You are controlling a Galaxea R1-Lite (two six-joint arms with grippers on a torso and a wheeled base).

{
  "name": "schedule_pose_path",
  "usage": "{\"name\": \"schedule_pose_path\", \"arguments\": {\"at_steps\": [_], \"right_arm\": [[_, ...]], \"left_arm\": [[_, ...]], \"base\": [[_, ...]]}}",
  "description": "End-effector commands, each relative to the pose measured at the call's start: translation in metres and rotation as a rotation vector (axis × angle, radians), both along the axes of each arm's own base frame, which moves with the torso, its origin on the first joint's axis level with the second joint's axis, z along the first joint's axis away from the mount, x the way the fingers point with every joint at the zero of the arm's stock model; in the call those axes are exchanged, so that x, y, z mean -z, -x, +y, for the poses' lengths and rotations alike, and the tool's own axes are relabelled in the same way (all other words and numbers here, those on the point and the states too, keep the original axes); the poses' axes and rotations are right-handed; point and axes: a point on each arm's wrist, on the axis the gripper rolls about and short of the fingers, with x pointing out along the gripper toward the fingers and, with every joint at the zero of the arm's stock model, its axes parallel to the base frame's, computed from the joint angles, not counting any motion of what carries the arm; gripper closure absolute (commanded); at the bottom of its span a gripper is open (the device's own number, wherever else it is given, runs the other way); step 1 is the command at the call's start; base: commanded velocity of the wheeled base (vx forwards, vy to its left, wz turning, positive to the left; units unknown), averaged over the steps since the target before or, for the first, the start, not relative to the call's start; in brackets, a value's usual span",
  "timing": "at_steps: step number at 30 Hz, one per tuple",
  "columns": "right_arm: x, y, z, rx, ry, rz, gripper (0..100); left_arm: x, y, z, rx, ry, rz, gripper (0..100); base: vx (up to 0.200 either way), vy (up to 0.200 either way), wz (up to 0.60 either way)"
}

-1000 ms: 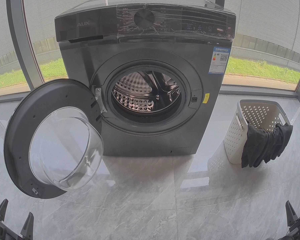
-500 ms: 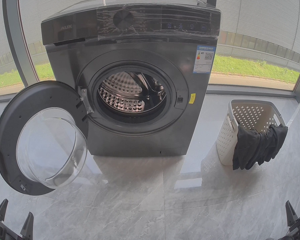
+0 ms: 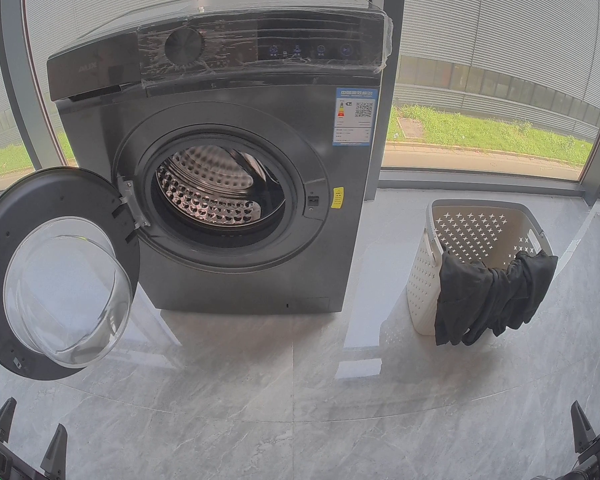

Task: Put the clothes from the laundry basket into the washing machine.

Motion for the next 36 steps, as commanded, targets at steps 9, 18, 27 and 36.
{"name": "schedule_pose_path", "arguments": {"at_steps": [9, 18, 27, 36], "right_arm": [[0.005, -0.0007, 0.0, 0.0, 0.0, 0.009, 0], [0.0052, -0.0007, 0.0, 0.0, 0.001, 0.011, 0], [0.005, -0.0007, 0.0, 0.0, 0.001, 0.009, 0], [0.005, -0.0007, 0.0, 0.0, 0.001, 0.009, 0]], "left_arm": [[0.0049, 0.0001, 0.0, 0.0, 0.001, -0.001, 0], [0.0053, 0.0, 0.0, 0.0, 0.001, 0.001, 0], [0.0053, 0.0, 0.0, 0.0, -0.001, 0.001, 0], [0.0053, 0.0, 0.0, 0.0, 0.001, 0.001, 0]], "base": [[0.0, -0.2, 0.0], [0.0, -0.2, 0.0], [0.022, -0.044, 0.0], [0.2, 0.0, 0.0]]}}
